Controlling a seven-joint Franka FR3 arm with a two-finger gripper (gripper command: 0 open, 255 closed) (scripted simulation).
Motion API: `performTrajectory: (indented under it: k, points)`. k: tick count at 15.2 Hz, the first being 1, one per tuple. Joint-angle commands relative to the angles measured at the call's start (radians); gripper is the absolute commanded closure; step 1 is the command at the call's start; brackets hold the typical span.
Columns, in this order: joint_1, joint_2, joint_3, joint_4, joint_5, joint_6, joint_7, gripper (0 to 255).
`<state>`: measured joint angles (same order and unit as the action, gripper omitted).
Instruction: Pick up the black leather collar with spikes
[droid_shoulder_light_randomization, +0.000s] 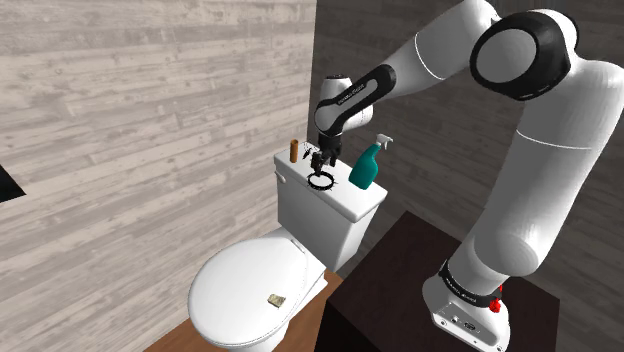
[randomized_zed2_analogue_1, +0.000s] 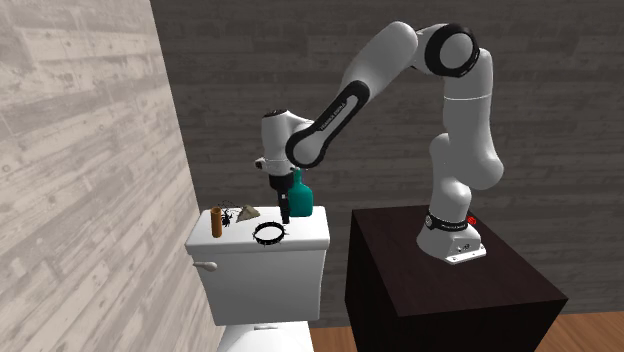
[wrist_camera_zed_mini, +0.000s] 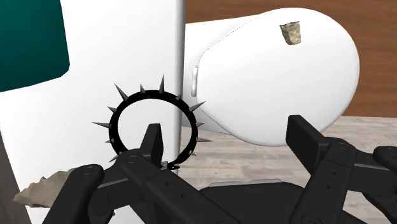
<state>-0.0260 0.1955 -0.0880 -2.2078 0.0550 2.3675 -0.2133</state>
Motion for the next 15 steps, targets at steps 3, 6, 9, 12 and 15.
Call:
performTrajectory:
  k: [3, 6, 9, 12, 15]
  points:
    - [-0.013, 0.163, 0.005, 0.12, 0.031, 0.037, -0.015, 0]
    - [-0.027, 0.283, 0.012, 0.221, 0.051, 0.051, -0.024, 0]
    - [-0.031, 0.323, 0.015, 0.24, 0.056, 0.072, -0.028, 0]
    - [-0.033, 0.355, 0.018, 0.244, 0.061, 0.1, -0.032, 0]
    - [-0.035, 0.383, 0.021, 0.248, 0.064, 0.124, -0.035, 0]
